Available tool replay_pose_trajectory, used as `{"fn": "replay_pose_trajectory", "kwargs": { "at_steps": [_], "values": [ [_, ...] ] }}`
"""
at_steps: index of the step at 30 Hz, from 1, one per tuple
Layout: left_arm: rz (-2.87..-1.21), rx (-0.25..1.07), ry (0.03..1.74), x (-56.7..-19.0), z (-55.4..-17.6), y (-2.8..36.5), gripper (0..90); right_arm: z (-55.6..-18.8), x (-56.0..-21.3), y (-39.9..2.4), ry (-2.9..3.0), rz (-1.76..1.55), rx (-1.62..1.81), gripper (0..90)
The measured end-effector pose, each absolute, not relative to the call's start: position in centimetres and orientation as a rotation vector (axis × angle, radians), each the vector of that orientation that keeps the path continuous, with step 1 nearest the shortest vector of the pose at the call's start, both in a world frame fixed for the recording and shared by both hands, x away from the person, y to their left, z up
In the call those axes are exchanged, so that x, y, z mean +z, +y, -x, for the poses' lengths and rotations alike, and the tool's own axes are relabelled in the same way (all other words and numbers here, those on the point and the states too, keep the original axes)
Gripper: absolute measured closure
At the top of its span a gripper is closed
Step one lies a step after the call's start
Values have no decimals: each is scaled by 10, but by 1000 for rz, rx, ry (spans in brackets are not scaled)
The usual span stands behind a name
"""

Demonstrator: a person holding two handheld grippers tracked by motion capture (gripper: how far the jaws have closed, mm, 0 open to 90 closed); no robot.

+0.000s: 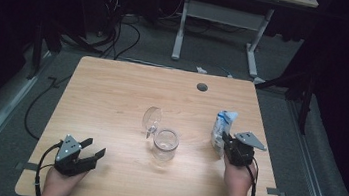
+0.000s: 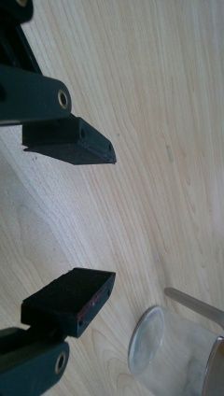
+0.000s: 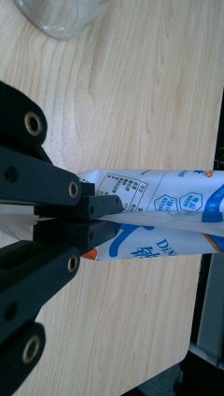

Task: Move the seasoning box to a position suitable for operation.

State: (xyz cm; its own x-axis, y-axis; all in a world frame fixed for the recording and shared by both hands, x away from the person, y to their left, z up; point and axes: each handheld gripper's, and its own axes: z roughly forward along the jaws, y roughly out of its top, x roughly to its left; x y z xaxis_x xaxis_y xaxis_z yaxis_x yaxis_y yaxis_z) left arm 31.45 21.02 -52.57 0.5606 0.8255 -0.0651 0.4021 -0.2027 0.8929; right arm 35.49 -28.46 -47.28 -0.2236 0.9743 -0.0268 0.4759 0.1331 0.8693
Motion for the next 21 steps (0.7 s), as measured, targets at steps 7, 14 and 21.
{"fn": "replay_pose_trajectory", "kwargs": {
  "at_steps": [7, 14, 21],
  "values": [
    [-1817, 541, 978, -525, -314, 208, 362, -352, -469, -287, 1798, -1390, 1039, 893],
    [-1818, 522, 959, -526, -317, 207, 362, -346, -461, -291, 1855, -1389, 1060, 896],
    [-1810, 525, 932, -523, -315, 205, 360, -333, -444, -287, 1942, -1347, 1048, 895]
  ]
}}
